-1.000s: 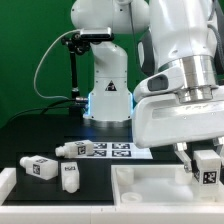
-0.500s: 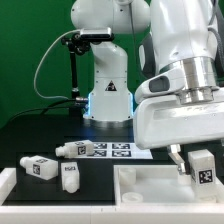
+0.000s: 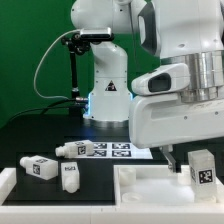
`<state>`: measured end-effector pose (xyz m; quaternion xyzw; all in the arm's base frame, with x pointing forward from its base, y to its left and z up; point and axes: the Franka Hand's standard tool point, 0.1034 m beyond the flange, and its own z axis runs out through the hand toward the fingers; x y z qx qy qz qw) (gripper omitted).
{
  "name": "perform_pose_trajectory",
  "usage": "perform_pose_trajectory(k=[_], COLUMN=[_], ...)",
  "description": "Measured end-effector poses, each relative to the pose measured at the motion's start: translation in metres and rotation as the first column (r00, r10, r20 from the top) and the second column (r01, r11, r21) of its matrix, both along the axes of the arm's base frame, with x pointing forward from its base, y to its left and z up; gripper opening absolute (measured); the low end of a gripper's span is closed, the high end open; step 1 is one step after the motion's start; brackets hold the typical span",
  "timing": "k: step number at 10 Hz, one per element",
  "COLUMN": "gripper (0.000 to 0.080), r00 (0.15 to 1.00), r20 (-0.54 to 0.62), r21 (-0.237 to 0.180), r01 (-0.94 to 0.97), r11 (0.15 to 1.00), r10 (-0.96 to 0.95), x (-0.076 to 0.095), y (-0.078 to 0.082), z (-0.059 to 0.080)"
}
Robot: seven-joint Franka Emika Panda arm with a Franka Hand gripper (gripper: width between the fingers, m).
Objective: Assemble one leg
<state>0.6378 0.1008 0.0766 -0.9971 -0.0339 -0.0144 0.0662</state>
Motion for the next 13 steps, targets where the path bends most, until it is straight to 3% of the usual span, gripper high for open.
perform_pose_trajectory(k=[2, 3, 4, 5, 6, 7, 8, 10, 13], gripper=[0.0649, 0.0629, 0.05, 0.05, 0.0333, 0.0284, 0.0284, 0.0284, 0.0284], r00=[0.994, 0.995, 0.995, 0.994, 0.99, 0.977, 0.966, 0.887, 0.592], r20=[-0.113, -0.096, -0.1, -0.101, -0.109, -0.121, -0.127, -0.126, -0.177], r21=[0.004, 0.005, 0.003, 0.003, -0.001, -0.009, -0.013, -0.027, -0.011], r01=[0.001, 0.008, 0.024, 0.03, 0.089, 0.175, 0.224, 0.444, 0.798], r11=[1.0, 1.0, 1.0, 1.0, 0.996, 0.984, 0.975, 0.896, 0.603], r10=[0.0, -0.008, -0.024, -0.029, -0.089, -0.175, -0.224, -0.443, -0.787], x=[-0.0028, 0.0015, 0.0007, 0.0007, 0.0006, 0.0005, 0.0005, 0.0003, 0.0017], y=[0.0063, 0.0062, 0.0067, 0.0068, 0.007, 0.0074, 0.0078, 0.009, 0.0082], z=[-0.0008, -0.0008, -0.0015, -0.0015, -0.0016, -0.0018, -0.0018, -0.0026, -0.003])
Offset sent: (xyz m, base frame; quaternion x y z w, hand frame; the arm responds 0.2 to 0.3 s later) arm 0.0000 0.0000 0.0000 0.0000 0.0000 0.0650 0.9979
